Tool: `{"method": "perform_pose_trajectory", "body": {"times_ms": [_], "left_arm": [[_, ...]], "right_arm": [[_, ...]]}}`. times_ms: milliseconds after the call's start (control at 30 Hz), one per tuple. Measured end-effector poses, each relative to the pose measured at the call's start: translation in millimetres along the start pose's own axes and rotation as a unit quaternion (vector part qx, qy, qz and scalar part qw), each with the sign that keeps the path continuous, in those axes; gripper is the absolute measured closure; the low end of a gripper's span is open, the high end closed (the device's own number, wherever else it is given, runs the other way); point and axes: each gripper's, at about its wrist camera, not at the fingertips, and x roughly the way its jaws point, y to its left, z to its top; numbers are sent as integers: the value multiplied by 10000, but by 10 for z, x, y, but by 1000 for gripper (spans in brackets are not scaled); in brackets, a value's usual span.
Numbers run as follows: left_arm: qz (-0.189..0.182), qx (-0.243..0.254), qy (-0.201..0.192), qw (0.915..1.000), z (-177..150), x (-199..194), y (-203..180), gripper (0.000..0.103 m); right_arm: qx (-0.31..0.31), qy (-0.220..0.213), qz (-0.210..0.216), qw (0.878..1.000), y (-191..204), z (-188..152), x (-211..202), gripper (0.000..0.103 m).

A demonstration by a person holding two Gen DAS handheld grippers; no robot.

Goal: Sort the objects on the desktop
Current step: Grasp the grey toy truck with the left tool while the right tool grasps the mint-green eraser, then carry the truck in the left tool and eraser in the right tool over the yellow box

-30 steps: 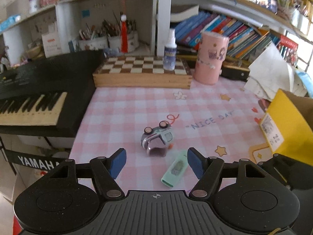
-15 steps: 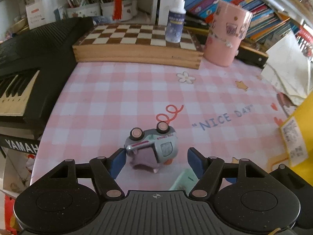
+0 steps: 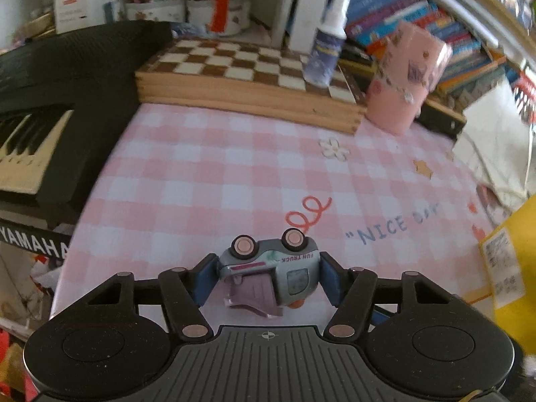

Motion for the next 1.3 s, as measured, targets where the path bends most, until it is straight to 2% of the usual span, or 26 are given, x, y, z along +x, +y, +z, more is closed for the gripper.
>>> {"method": "perform_pose_trajectory", "body": {"times_ms": [33,67,367,600,767,967,1300], "left_arm": [[-30,-44,-48,10000,0,-53,27,40],[-61,-77,-93,9999,-8,-112,52,40],[-348,-410,-280,9982,-208,-492,149,40],[-626,-347,-518,9961,-334,-809,81,40],[-957,-285,-668,9928,-456,-1048,5,40],[-1235,-262,-732,9893,-731,-1304,-57,40],[-1510,-178,-850,9847,-1272,-1840,-77,40]], "right_arm": [[35,1,33,10000,-9,8,4,34],[49,4,46,10000,-11,12,-3,36],[132,-8,-415,9990,-73,52,-244,36],[657,-171,-1023,9924,-234,26,-742,36],[1031,-243,-1247,9865,-273,-8,-1145,36],[1253,-237,-1371,9823,-64,-164,-1609,36],[1448,-157,-1478,9782,388,-523,-2056,36]]}}
